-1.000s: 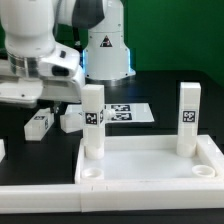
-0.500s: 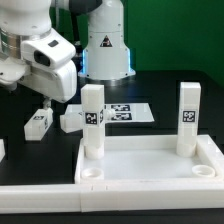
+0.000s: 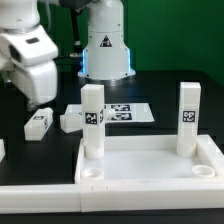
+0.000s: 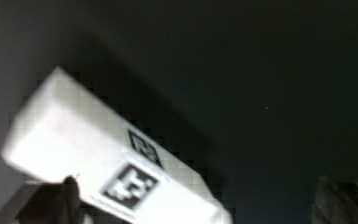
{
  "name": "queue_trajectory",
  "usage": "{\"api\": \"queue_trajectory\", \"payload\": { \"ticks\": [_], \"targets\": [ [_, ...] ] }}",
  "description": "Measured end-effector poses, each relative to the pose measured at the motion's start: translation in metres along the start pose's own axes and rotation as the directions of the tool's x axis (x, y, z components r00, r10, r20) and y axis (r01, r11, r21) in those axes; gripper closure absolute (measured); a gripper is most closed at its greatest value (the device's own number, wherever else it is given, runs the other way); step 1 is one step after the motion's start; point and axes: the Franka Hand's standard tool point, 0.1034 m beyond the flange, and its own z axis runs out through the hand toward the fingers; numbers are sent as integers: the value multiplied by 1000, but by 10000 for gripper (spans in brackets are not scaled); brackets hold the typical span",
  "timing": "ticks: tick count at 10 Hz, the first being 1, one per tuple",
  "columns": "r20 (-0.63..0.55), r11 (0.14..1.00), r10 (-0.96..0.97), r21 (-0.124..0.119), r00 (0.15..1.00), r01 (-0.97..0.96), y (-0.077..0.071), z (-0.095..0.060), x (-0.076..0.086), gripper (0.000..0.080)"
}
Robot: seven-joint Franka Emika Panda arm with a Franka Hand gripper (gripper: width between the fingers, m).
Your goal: Assemble desk
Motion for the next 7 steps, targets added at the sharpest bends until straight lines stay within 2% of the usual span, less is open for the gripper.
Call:
{"api": "queue_trajectory", "payload": {
  "ticks": [1,2,3,4,5,7],
  "targets": [
    [-1,991,134,3,991,-134,-1,2,-2,151],
    [-7,911,413,11,911,-413,-1,6,0,151],
    [3,824,567,22,824,-567,2,9,1,151],
    [8,804,595,20,804,-595,6,8,0,151],
    [0,737,676,19,737,-676,7,8,2,151],
    [1,661,751,20,661,-751,8,9,2,151]
  ]
}}
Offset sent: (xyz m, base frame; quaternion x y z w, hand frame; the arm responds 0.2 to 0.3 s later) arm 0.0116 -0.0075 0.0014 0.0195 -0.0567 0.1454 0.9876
